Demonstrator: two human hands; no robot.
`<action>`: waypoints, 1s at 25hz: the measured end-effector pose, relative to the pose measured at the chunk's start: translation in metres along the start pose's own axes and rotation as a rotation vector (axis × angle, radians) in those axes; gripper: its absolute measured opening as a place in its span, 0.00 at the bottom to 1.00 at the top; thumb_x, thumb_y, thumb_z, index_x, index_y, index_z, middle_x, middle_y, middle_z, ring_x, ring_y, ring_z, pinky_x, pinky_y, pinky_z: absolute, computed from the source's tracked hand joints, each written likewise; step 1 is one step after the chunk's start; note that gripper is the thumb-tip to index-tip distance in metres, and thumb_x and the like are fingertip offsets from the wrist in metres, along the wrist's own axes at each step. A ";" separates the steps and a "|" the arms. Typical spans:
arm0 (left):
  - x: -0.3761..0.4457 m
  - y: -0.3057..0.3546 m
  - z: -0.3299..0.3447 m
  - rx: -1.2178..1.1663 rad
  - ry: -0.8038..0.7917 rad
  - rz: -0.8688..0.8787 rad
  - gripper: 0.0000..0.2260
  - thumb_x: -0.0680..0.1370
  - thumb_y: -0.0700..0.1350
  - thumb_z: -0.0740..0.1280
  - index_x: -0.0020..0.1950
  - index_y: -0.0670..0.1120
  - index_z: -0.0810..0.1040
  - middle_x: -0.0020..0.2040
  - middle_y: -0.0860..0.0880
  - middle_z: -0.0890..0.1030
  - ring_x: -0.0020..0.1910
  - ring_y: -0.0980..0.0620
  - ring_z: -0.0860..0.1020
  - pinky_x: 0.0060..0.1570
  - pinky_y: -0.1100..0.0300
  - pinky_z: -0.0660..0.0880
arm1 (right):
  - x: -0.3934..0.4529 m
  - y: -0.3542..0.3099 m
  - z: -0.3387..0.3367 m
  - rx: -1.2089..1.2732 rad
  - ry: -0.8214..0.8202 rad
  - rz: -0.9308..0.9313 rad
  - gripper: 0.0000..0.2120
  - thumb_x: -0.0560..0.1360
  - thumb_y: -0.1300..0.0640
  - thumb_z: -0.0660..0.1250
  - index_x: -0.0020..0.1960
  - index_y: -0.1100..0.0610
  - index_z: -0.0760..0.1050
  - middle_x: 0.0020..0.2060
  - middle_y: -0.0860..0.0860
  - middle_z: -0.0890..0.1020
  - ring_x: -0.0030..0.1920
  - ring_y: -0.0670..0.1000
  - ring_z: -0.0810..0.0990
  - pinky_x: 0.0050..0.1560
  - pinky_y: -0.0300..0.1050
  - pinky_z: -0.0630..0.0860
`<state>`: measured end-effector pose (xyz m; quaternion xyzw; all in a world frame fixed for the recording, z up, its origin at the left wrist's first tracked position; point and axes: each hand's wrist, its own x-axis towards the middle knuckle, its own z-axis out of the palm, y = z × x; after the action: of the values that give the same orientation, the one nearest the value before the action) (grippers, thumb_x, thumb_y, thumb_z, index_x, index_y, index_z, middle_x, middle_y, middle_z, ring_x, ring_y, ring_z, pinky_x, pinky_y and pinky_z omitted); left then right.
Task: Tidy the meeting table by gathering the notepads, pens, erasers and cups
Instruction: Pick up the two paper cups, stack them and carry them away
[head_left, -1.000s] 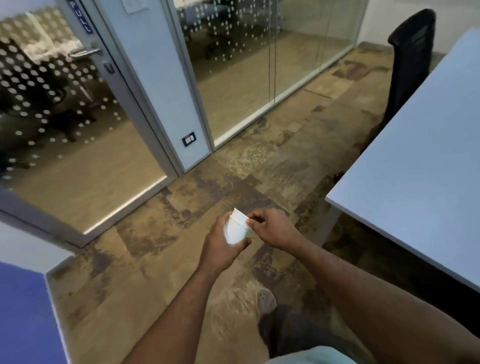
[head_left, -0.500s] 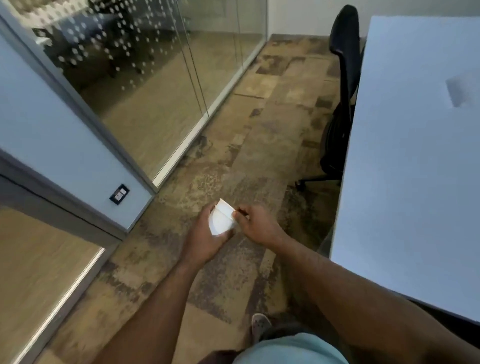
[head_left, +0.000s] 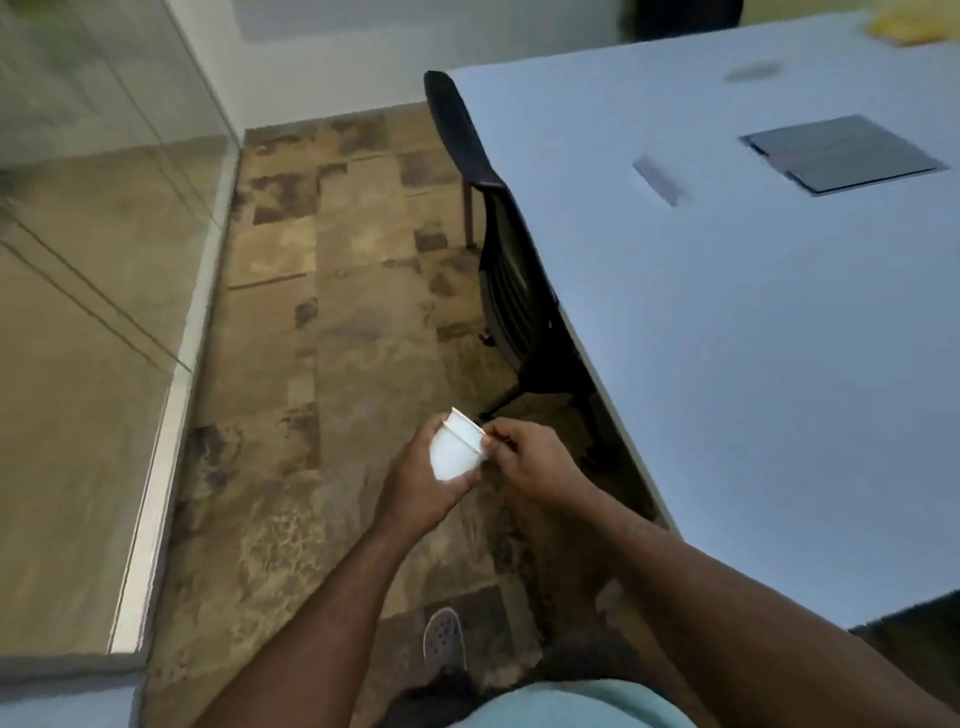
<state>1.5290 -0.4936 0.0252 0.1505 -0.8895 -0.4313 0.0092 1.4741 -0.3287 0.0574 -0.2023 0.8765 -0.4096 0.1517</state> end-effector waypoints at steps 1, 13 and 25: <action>0.022 0.009 0.001 -0.003 -0.058 0.055 0.38 0.66 0.58 0.77 0.72 0.57 0.65 0.57 0.55 0.76 0.50 0.53 0.76 0.42 0.61 0.72 | 0.010 0.003 -0.009 0.007 0.050 0.050 0.09 0.79 0.55 0.62 0.52 0.55 0.79 0.43 0.49 0.83 0.42 0.47 0.79 0.41 0.40 0.71; 0.219 0.139 0.105 -0.031 -0.422 0.297 0.37 0.67 0.60 0.74 0.71 0.61 0.59 0.58 0.54 0.75 0.50 0.53 0.75 0.42 0.61 0.74 | 0.112 0.089 -0.147 0.090 0.592 0.445 0.09 0.80 0.50 0.59 0.51 0.48 0.77 0.38 0.39 0.80 0.39 0.40 0.76 0.37 0.35 0.66; 0.437 0.243 0.233 0.021 -0.452 -0.009 0.29 0.68 0.56 0.74 0.63 0.49 0.68 0.57 0.48 0.76 0.52 0.48 0.76 0.49 0.53 0.77 | 0.283 0.252 -0.361 0.025 0.798 0.613 0.07 0.77 0.54 0.62 0.48 0.54 0.79 0.38 0.49 0.81 0.42 0.52 0.79 0.35 0.38 0.68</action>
<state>1.0148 -0.2946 0.0164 0.0540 -0.8727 -0.4449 -0.1938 1.0135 -0.0801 0.0554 0.2386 0.8803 -0.4023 -0.0794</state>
